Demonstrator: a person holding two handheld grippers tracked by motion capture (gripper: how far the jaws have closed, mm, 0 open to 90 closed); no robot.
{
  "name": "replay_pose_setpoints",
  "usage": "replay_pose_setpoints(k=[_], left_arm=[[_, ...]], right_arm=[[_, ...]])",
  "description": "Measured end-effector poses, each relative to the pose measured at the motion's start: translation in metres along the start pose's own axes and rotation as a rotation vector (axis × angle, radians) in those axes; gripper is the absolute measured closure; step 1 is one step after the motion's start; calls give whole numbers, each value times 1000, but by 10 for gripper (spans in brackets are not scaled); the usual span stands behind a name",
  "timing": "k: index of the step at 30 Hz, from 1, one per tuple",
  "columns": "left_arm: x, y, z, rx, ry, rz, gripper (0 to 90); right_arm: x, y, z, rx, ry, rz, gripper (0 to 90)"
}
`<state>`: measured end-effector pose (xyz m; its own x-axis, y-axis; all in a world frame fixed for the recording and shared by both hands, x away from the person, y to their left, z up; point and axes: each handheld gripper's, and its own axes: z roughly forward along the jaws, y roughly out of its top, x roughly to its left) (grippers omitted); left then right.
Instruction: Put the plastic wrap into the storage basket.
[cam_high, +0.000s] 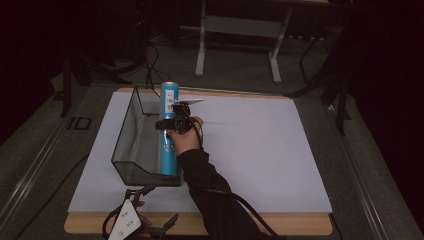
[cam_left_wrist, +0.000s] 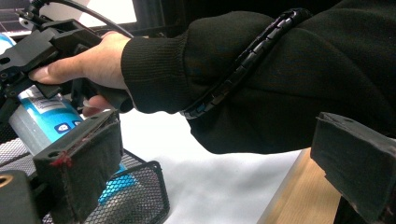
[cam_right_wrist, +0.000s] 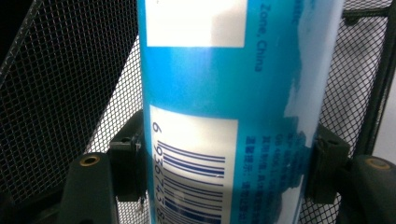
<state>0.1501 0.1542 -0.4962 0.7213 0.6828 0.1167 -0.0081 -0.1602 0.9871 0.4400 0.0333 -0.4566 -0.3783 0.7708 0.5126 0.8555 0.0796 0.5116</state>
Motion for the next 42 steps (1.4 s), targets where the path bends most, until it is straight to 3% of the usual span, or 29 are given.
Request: replay_pose_setpoints(k=[7,13,22,37,39,42], left_arm=[[0,0,0,1,0,0,30],[0,0,0,0,-1,2,30],[0,0,0,0,-6,4,30],[-1,0,1,6,-11,3,30],[-1,0,1,8,-11,4,30],[-1,0,2,9,-11,5,30]], right_arm=[[1,0,4,13,-22,0,312],[4,-6,11,-12,-86,-58,308],[0,-13,19,-17,-152,-61,287],[4,-16,6,-53,-252,-217,219],[4,-15,0,-66,-254,-230,216],[5,-12,-11,-80,-220,-236,202]])
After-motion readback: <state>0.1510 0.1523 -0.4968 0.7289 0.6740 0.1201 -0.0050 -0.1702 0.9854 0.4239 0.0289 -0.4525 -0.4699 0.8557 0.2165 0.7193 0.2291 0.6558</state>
